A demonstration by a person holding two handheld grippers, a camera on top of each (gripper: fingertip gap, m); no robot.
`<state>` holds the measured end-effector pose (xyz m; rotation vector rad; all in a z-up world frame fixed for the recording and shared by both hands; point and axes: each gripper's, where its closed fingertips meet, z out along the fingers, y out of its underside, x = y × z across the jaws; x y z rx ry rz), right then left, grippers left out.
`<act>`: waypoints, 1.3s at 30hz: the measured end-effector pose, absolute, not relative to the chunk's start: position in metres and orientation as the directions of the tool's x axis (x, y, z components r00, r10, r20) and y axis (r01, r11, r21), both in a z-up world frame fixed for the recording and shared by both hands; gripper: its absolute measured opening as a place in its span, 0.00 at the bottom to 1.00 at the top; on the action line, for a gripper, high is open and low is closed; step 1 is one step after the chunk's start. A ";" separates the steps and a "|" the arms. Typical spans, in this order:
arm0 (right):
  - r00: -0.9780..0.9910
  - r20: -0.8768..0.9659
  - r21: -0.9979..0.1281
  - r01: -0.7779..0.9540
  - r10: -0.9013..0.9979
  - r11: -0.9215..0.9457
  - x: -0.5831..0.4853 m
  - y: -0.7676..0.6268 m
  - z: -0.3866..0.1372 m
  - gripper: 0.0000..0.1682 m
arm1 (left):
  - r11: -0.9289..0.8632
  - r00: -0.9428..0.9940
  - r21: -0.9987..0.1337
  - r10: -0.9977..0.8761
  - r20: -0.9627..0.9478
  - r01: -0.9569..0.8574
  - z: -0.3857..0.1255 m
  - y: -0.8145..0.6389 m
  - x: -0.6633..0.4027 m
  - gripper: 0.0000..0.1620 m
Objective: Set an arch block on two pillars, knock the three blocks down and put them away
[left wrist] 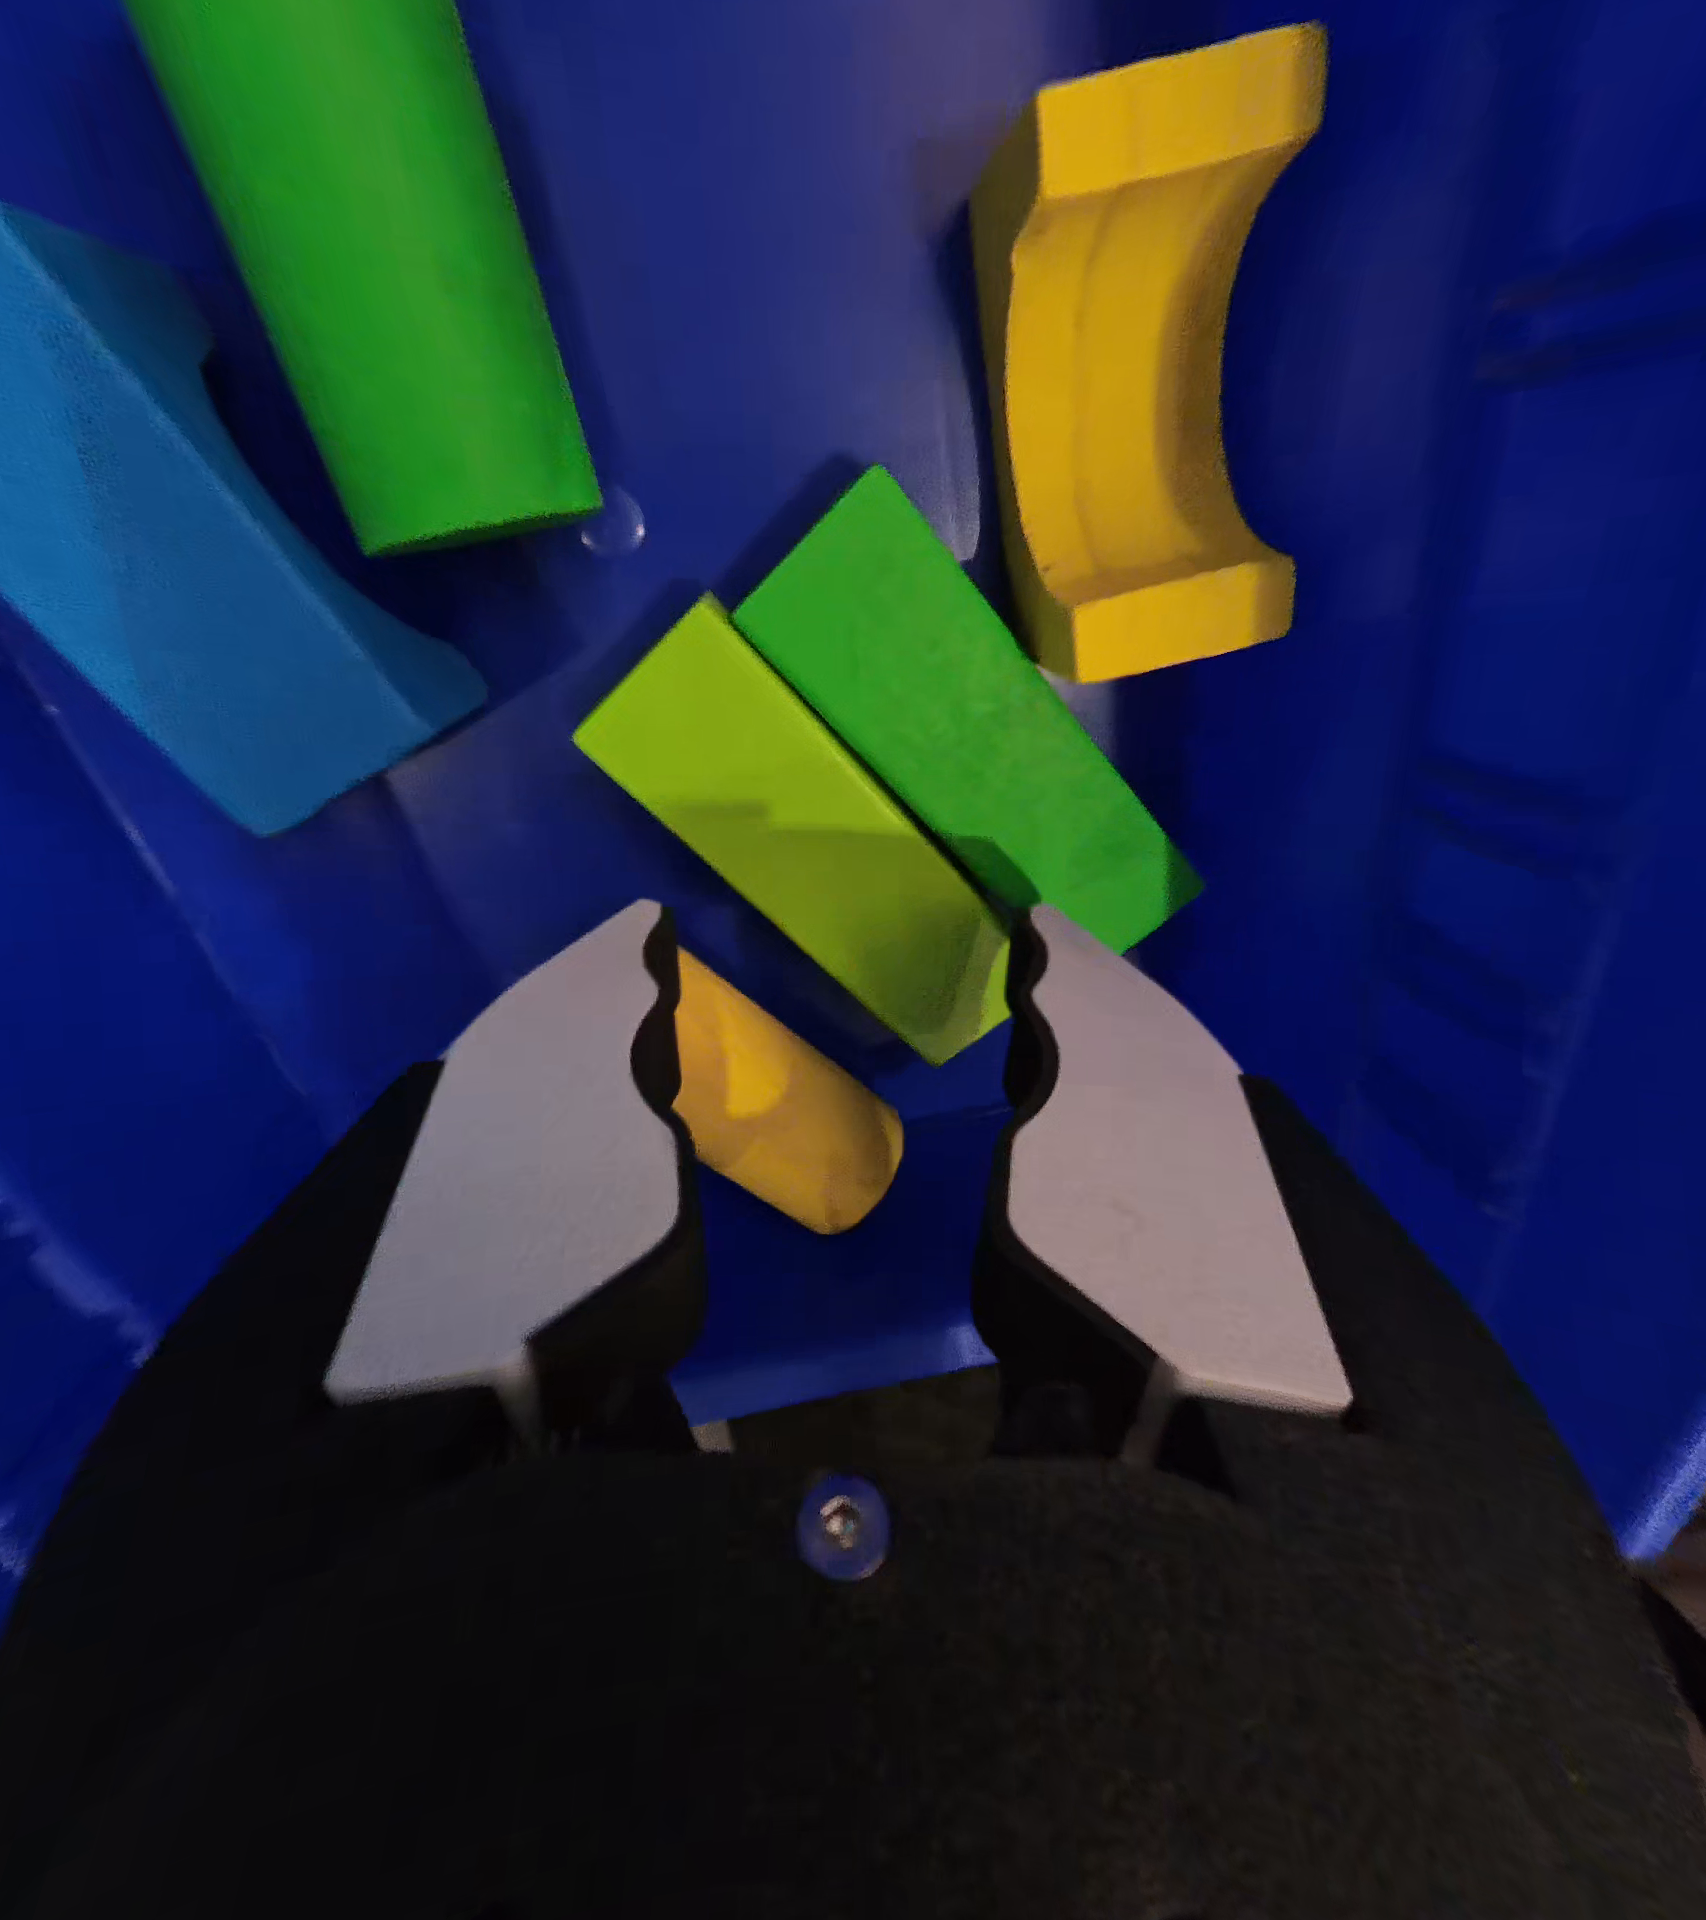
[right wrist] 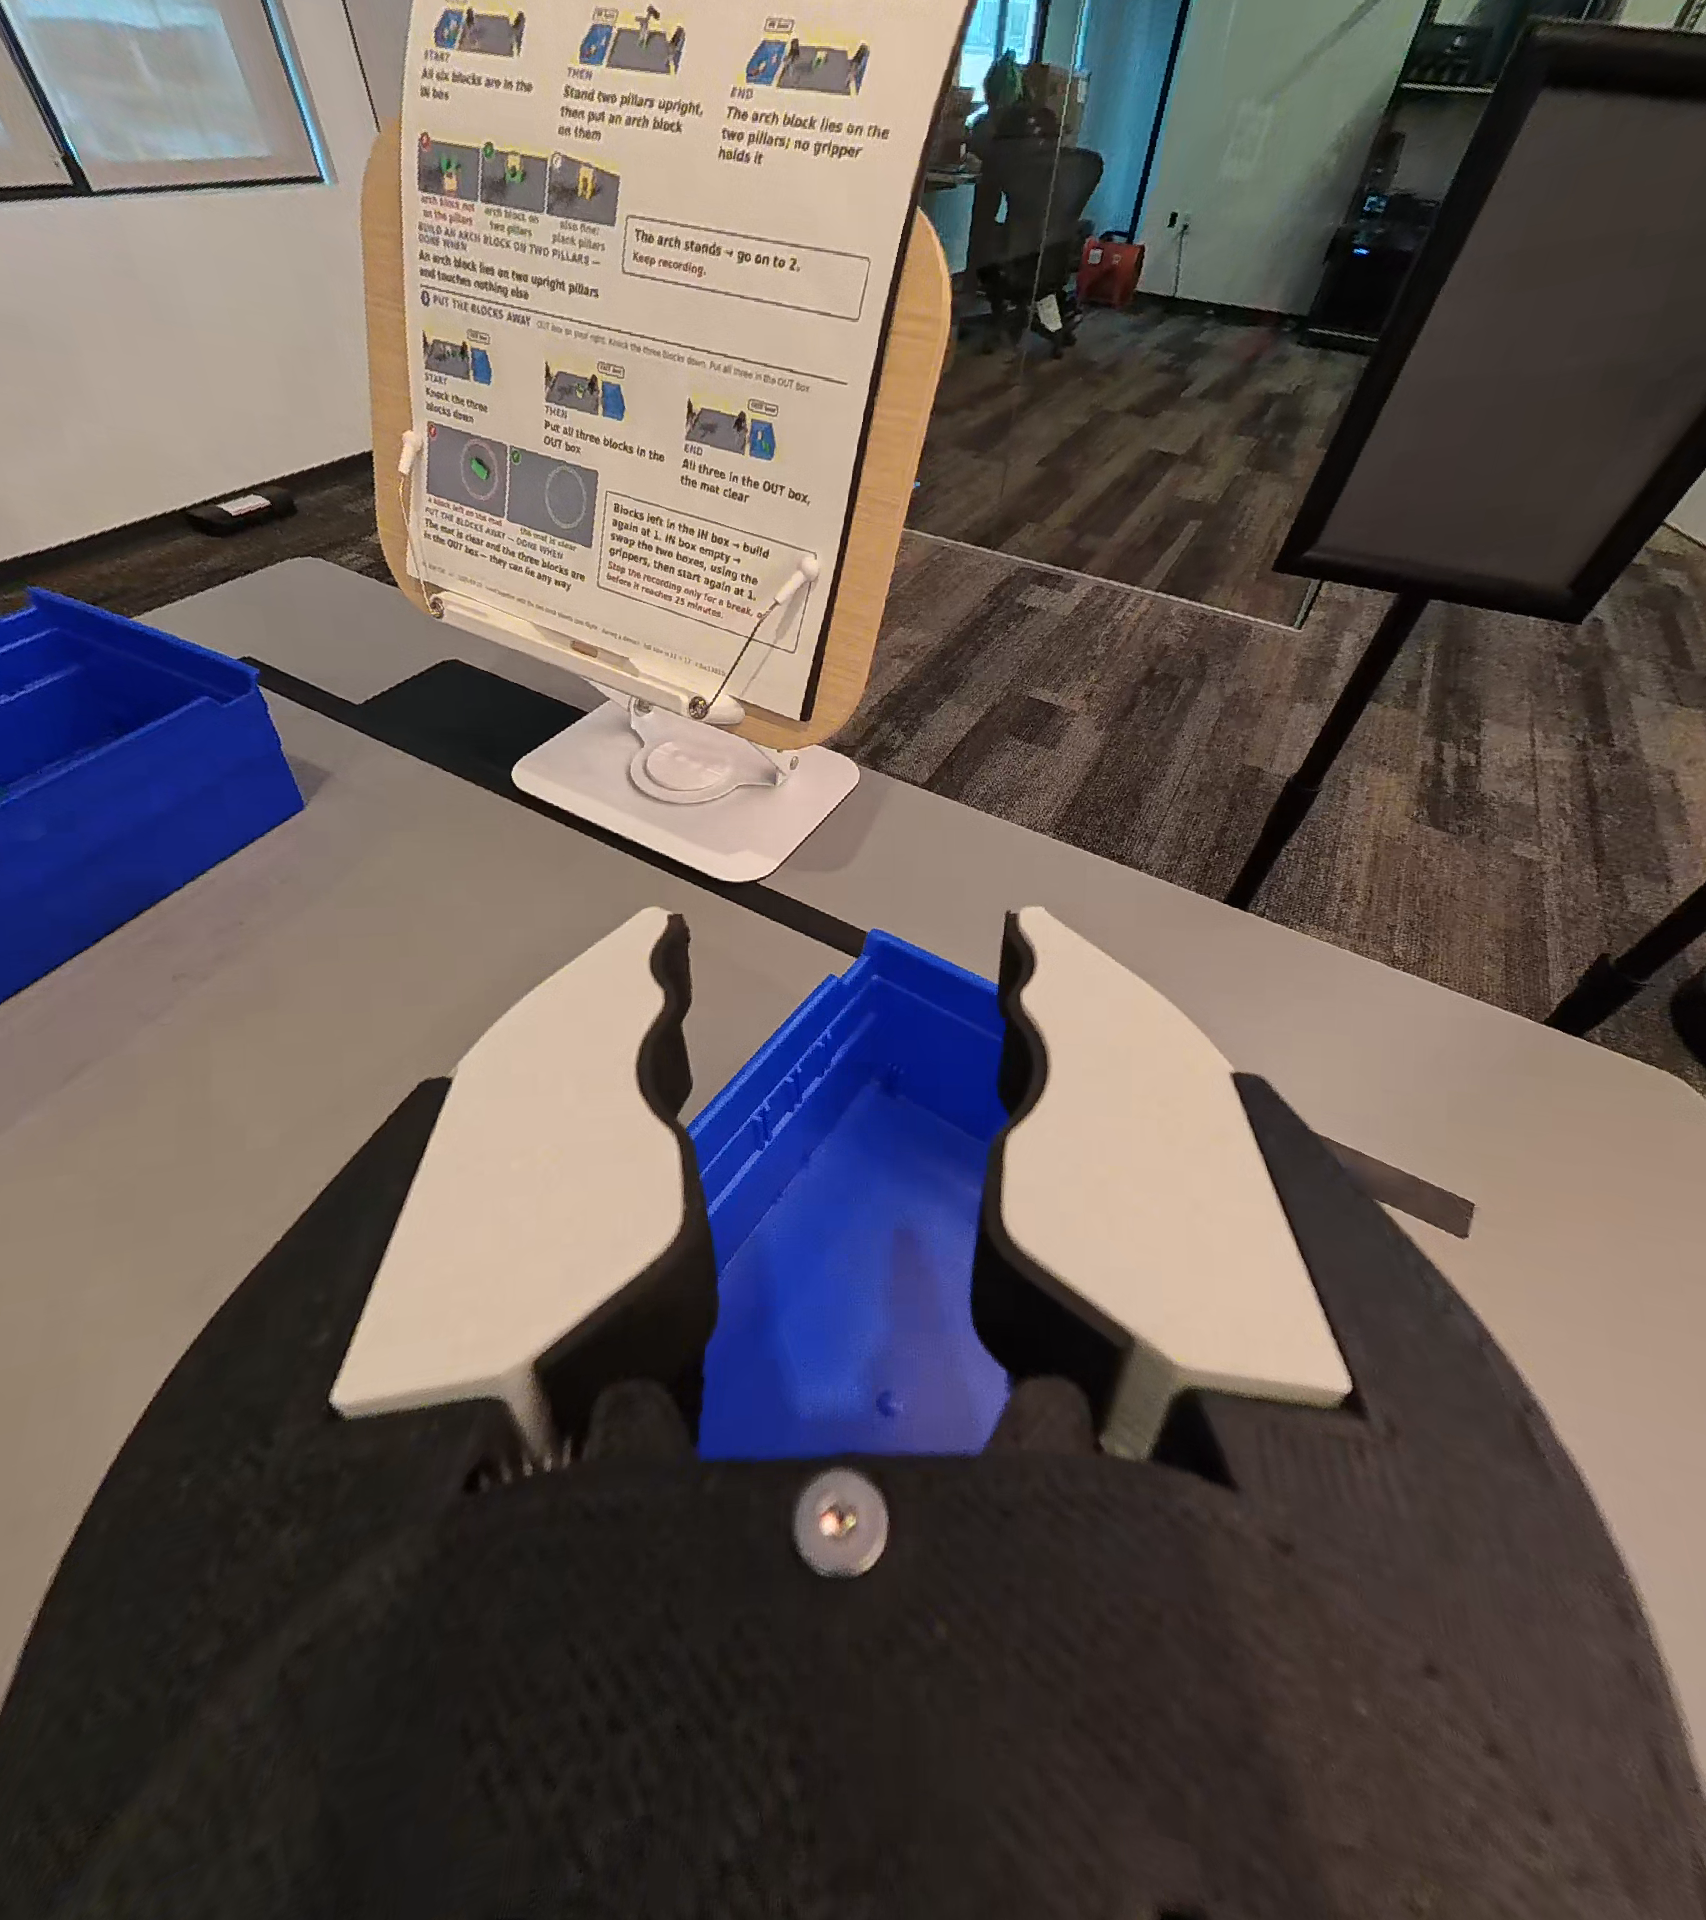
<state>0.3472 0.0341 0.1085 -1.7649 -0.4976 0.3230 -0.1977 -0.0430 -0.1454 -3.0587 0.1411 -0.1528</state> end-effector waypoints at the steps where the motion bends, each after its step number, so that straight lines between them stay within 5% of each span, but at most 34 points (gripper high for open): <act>1: 0.871 0.044 -0.968 0.158 0.490 -0.195 0.349 0.033 0.109 0.35 | -0.995 0.990 -0.083 -0.073 0.122 -0.063 -0.145 -0.041 -0.197 0.37; 21: 0.877 0.068 -0.952 0.199 0.476 -0.232 0.352 0.036 0.100 0.35 | -0.992 0.992 0.123 -0.012 0.122 -0.027 -0.150 -0.037 -0.205 0.30; 28: 0.881 0.108 -0.935 0.247 0.461 -0.254 0.352 0.040 0.092 0.35 | -0.976 0.997 0.207 -0.074 -0.021 -0.068 -0.155 -0.037 -0.218 0.16; 33: 0.879 0.126 -0.928 0.267 0.459 -0.258 0.352 0.041 0.090 0.35 | -0.984 0.995 0.147 -0.100 0.018 -0.102 -0.150 -0.034 -0.216 0.11; 39: 0.874 0.149 -0.932 0.280 0.462 -0.229 0.346 0.042 0.095 0.34 | -0.984 0.984 -0.131 -0.138 0.111 -0.123 -0.109 -0.013 -0.211 0.10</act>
